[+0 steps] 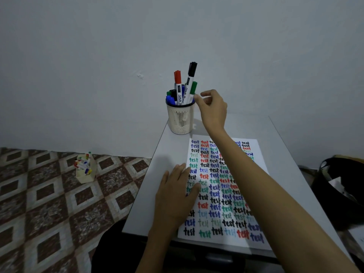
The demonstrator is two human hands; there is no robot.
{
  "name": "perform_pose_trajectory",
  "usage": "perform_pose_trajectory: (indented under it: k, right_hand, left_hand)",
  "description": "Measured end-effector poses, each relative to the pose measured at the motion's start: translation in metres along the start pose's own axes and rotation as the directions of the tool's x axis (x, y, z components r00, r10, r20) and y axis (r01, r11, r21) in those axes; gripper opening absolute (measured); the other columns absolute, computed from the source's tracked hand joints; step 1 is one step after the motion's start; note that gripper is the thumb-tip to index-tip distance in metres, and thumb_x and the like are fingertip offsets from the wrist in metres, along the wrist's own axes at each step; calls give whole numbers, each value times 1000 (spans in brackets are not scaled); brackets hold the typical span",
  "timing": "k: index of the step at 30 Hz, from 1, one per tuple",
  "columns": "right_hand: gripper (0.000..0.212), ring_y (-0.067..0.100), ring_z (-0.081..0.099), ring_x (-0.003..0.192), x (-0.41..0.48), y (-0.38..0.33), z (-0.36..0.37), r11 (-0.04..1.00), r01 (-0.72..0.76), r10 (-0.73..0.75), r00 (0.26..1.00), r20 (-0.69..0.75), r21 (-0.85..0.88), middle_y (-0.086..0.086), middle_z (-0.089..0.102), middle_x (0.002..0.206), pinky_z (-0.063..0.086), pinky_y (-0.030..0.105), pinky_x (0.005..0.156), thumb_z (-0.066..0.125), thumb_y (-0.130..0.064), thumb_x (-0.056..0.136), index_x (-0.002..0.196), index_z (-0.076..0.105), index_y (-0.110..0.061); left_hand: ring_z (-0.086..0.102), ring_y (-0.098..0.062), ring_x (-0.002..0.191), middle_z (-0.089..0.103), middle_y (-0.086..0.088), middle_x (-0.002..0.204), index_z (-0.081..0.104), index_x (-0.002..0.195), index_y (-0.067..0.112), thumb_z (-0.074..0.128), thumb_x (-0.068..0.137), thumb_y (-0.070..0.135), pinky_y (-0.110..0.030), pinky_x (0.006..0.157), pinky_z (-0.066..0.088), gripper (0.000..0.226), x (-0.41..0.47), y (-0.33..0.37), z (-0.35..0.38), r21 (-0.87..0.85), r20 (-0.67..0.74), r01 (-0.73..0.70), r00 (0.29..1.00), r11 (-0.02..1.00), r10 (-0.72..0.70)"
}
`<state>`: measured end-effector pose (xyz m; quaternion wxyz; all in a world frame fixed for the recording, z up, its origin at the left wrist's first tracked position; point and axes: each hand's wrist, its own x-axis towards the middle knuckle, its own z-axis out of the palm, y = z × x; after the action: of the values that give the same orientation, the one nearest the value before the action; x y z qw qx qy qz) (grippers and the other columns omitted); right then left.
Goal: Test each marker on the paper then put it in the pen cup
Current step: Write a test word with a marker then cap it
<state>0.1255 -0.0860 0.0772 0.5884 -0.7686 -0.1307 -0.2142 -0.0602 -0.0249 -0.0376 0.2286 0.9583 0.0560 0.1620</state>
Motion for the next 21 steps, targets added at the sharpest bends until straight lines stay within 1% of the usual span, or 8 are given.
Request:
perform_pose_trajectory:
  k: [3,7,10,13,15,17,19,21]
  right_hand:
    - [29,9,62,90,-15,15,-33,999,-49,50,994,100,-9,-4,66,97,54,33,85,63,-36,90,109,64,-14]
    - [38,13,50,115,-50,40,-100,980,-79,129,953,275,-184,5,56,130,42,31,96,63,-34,91,124,59,-16]
    - [54,23,44,129,-85,54,-150,930,-110,226,923,311,-351,8,44,144,36,36,102,60,-39,92,138,47,-15]
    - [80,26,43,133,-119,71,-183,885,-149,312,893,324,-442,8,43,147,33,48,111,53,-67,84,143,42,-13]
    - [92,23,34,140,-133,84,-193,830,-62,317,870,377,-554,5,37,152,20,51,117,44,-78,77,145,39,-16]
    - [84,17,23,145,-139,90,-196,781,16,301,867,398,-624,2,28,157,5,45,120,44,-71,82,148,35,-18]
    - [73,16,23,145,-139,88,-194,770,53,257,886,385,-636,1,28,157,4,46,120,50,-61,88,147,36,-20]
    - [65,17,28,143,-140,87,-190,757,76,219,906,362,-649,1,33,154,6,49,120,50,-55,90,144,39,-22]
  left_hand:
    - [17,-4,141,25,10,154,32,145,25,9,77,69,-25,117,-1,84,0,0,0,-15,2,9,1000,1000,-9]
    - [16,-4,142,24,9,154,30,146,24,15,82,69,-25,116,0,80,-1,1,-2,-42,4,8,1000,999,-8]
    - [7,-6,143,17,7,156,23,148,22,17,86,72,-26,116,1,80,-1,0,-1,-53,7,41,999,998,-40]
    - [7,-5,143,20,8,155,21,148,23,7,76,73,-27,116,-7,89,0,0,0,-41,19,19,1000,999,-18]
    - [10,-5,143,24,10,154,24,147,26,9,74,72,-31,117,-7,88,1,-1,1,-16,27,1,1000,1000,-1]
    - [21,-9,140,34,9,149,32,144,26,16,74,70,-38,118,2,84,4,-2,0,-17,-10,-7,1000,1000,7]
    - [33,-12,134,44,7,141,41,139,25,22,75,68,-43,116,14,79,7,-2,1,-17,-48,-10,999,1000,9]
    - [38,-13,130,48,6,138,45,136,24,22,75,67,-44,113,19,78,10,-2,2,-3,-58,-4,998,1000,4]
